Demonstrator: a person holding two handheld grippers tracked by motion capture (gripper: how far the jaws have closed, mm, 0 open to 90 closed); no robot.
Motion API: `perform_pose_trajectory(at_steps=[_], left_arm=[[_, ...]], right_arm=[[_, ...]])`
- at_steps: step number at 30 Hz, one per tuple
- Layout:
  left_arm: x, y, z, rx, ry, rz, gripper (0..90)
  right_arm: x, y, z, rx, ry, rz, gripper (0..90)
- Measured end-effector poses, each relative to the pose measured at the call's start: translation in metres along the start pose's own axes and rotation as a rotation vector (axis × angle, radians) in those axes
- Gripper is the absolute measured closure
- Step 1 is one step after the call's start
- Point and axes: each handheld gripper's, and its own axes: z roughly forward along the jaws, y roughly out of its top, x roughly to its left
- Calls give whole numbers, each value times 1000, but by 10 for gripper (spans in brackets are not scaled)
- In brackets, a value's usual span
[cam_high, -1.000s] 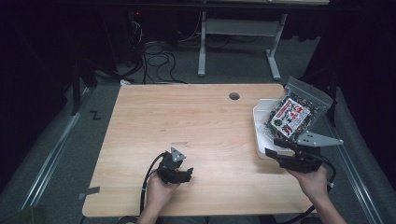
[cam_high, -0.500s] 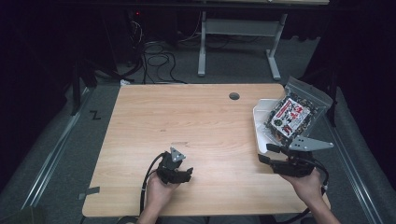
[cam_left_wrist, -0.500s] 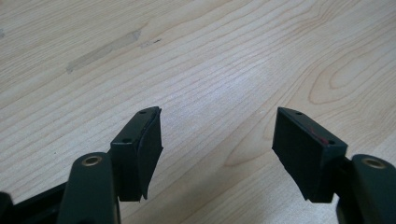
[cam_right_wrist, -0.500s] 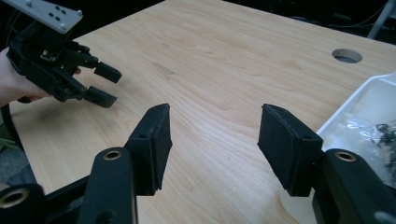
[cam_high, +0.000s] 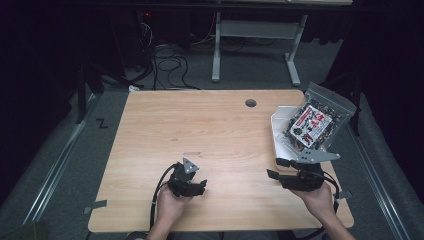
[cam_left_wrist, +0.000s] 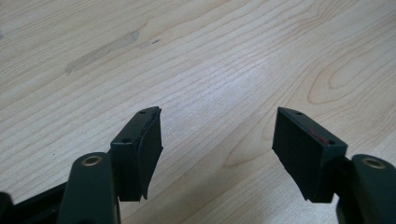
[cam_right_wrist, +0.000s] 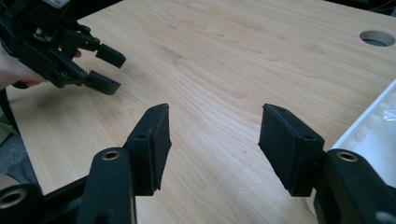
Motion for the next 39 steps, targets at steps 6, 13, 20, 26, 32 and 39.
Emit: perform_pose_trajectory(at_steps=[6,13,20,26,32,39], left_arm=[[0,0,1,2,-1,0,333],[1,0,0,0,1,0,333],[0,0,0,-1,2,3,333],[0,0,0,1,0,4,333],[0,0,0,-5,1,1,333],[0,1,-1,-6,3,4,333]], right_arm=[[2,-2,10,28,4,-10,438],[4,-1,20,56,11,-17,436],[6,1,32,90,5,-29,430],[6,2,42,116,-1,-39,431],[0,-4,52,124,-8,-23,431],[-3,-8,64,147,-32,-24,431]])
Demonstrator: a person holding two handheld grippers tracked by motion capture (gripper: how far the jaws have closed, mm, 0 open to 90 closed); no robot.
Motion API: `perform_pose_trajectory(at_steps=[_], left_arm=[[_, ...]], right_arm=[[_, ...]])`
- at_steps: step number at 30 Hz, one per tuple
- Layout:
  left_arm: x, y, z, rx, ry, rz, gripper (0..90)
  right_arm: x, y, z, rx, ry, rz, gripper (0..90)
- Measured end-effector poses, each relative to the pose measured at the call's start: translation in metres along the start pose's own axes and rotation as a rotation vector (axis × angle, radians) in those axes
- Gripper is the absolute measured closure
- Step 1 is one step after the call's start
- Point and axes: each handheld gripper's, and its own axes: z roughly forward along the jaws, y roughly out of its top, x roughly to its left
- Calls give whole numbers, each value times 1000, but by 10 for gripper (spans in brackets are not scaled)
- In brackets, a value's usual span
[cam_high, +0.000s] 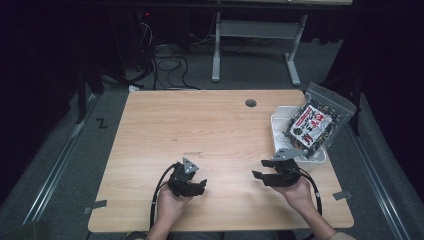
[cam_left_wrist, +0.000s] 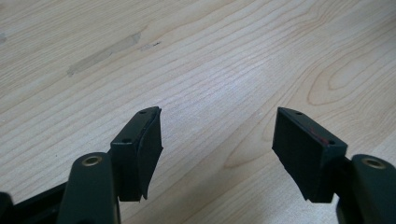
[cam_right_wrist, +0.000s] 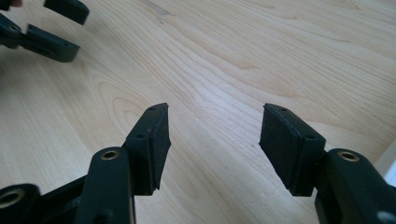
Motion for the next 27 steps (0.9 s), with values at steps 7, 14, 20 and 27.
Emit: perform_pose_trajectory(at_steps=[7,14,20,27], left_arm=[[0,0,0,1,-1,2,333],[-1,0,1,5,-2,5,333],[-2,0,-2,-1,3,12,333],[-2,0,-1,-2,3,12,333]], right_arm=[[-3,-7,10,9,22,41,430],[-6,-19,16,7,29,68,428],[-2,-27,17,28,20,42,422],[0,-31,18,30,38,23,426]])
